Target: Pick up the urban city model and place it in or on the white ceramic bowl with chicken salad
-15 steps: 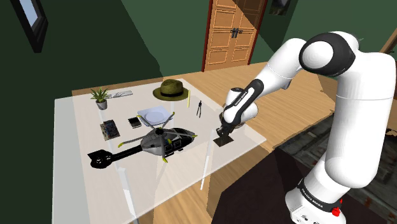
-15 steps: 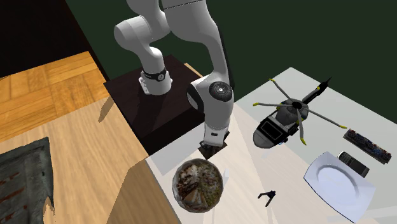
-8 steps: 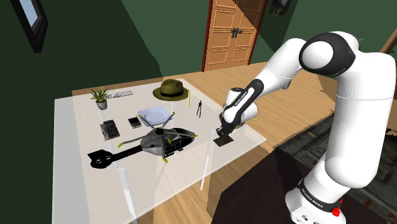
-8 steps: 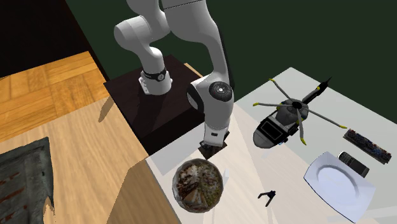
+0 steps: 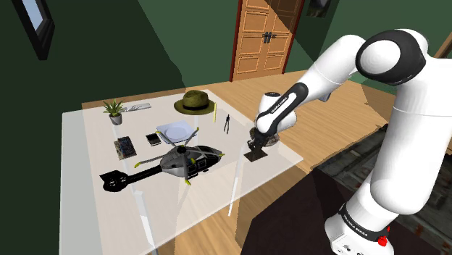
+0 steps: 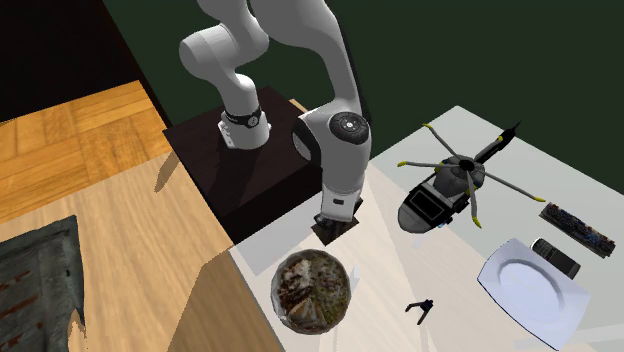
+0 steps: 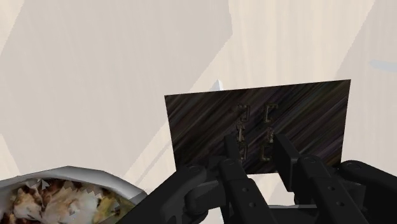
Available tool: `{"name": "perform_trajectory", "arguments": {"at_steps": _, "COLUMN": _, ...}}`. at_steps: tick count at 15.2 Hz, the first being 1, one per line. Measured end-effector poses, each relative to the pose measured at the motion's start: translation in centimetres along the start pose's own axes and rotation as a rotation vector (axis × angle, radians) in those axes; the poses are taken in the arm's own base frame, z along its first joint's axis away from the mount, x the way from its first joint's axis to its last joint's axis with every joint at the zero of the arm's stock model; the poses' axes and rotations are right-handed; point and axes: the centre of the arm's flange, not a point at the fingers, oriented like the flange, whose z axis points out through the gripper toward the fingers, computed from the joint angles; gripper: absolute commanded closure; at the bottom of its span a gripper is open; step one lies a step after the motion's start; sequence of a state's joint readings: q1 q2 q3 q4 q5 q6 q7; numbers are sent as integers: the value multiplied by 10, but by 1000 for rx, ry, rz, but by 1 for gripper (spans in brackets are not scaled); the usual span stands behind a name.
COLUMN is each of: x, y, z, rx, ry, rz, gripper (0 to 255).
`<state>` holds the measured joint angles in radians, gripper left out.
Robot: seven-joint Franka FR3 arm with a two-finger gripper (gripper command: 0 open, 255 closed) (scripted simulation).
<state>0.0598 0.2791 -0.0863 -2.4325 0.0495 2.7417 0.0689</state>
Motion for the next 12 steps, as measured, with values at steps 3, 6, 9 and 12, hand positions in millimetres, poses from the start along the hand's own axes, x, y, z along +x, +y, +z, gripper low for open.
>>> {"name": "perform_trajectory", "arguments": {"at_steps": 3, "x": 1, "y": 0, "z": -16, "rx": 0, "ry": 0, "rz": 0, "gripper": 255}}
{"name": "perform_trajectory", "arguments": {"at_steps": 6, "x": 2, "y": 0, "z": -32, "rx": 0, "ry": 0, "rz": 0, "gripper": 255}}
{"name": "perform_trajectory", "arguments": {"at_steps": 9, "x": 2, "y": 0, "z": -47, "rx": 0, "ry": 0, "rz": 0, "gripper": 255}}
{"name": "perform_trajectory", "arguments": {"at_steps": 12, "x": 2, "y": 1, "z": -63, "rx": 0, "ry": 0, "rz": 0, "gripper": 255}}
